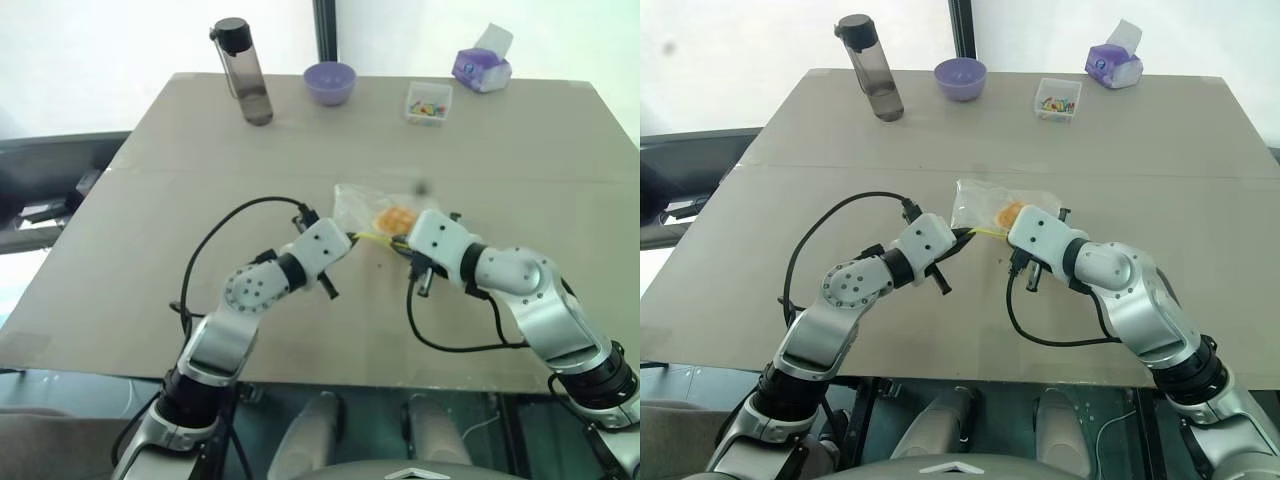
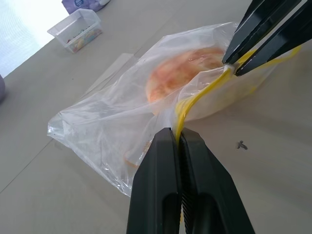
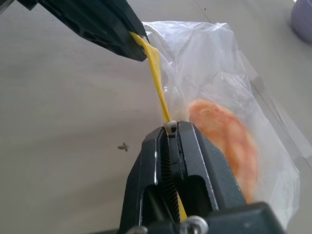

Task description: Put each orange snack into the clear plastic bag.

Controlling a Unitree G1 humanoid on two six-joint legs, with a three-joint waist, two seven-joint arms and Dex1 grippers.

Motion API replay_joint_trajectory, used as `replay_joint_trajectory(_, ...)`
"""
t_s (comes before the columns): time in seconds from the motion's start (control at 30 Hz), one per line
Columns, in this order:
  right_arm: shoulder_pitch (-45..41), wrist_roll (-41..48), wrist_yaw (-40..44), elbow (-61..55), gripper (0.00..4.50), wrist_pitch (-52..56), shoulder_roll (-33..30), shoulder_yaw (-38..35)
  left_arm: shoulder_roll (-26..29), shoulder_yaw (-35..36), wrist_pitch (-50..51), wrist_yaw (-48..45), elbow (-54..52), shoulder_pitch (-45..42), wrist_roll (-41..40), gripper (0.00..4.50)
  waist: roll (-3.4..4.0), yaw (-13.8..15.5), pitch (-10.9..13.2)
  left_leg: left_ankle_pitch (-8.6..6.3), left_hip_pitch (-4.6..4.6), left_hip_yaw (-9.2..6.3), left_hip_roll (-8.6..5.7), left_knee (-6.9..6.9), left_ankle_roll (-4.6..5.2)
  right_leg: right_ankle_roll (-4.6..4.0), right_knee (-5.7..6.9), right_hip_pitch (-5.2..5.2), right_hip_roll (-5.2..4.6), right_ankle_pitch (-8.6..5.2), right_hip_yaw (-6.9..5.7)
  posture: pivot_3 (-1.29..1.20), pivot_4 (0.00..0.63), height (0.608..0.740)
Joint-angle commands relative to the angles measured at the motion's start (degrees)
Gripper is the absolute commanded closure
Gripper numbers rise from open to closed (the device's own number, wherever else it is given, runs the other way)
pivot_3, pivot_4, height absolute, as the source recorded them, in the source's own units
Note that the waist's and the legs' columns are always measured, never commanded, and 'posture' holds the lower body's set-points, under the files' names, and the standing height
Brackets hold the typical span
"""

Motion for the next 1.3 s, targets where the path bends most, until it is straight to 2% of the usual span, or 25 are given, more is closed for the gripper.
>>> replay_joint_trajectory(0.03, -0.49, -0.02, 0.35, -1.72, 4.23, 0.27, -0.07, -0.65, -0.08, 0.09, -1.30, 0.52, -1.61, 0.01, 0.23, 4.50, 0.00, 0.00, 0.00, 0.00, 0.00, 0.00, 0.00, 0.00, 0.00, 0.00, 0.00, 0.00, 0.00, 0.00, 0.00, 0.00, 0.150, 0.739)
replay_joint_trajectory(0.07, -0.47, 0.04, 0.47, -1.76, 4.38, 0.36, -0.08, -0.64, -0.13, 0.04, -1.34, 0.54, -1.52, -0.07, 0.27, 4.50, 0.00, 0.00, 0.00, 0.00, 0.00, 0.00, 0.00, 0.00, 0.00, 0.00, 0.00, 0.00, 0.00, 0.00, 0.00, 0.00, 0.150, 0.739)
replay_joint_trajectory(0.6, 0.51, -0.30, 0.71, -2.45, 4.38, 0.91, -1.07, -1.83, -0.07, 0.47, -2.59, 0.77, -0.20, -0.38, 0.47, 4.50, 0.00, 0.01, 0.00, 0.00, 0.00, 0.00, 0.00, 0.00, 0.00, 0.00, 0.00, 0.00, 0.00, 0.00, 0.00, 0.00, 0.150, 0.739)
replay_joint_trajectory(0.9, 4.84, 0.55, 1.07, -3.44, 4.38, 1.33, -6.59, -7.21, 1.40, 3.13, -5.66, 3.27, 2.90, -0.04, 1.70, 4.50, 0.00, 0.10, 0.00, 0.00, 0.00, 0.00, 0.00, 0.00, 0.01, 0.00, -0.01, 0.00, -0.01, 0.00, 0.00, 0.00, 0.150, 0.739)
replay_joint_trajectory(1.3, 9.20, 1.25, 1.15, -2.91, 4.38, 0.89, -12.49, -12.87, 0.81, 2.43, -6.74, 4.19, 4.08, -0.61, 1.73, 4.50, 0.00, 0.12, 0.00, -0.01, 0.00, 0.02, 0.00, 0.00, 0.02, 0.00, -0.01, 0.01, -0.02, 0.00, 0.00, 0.00, 0.150, 0.739)
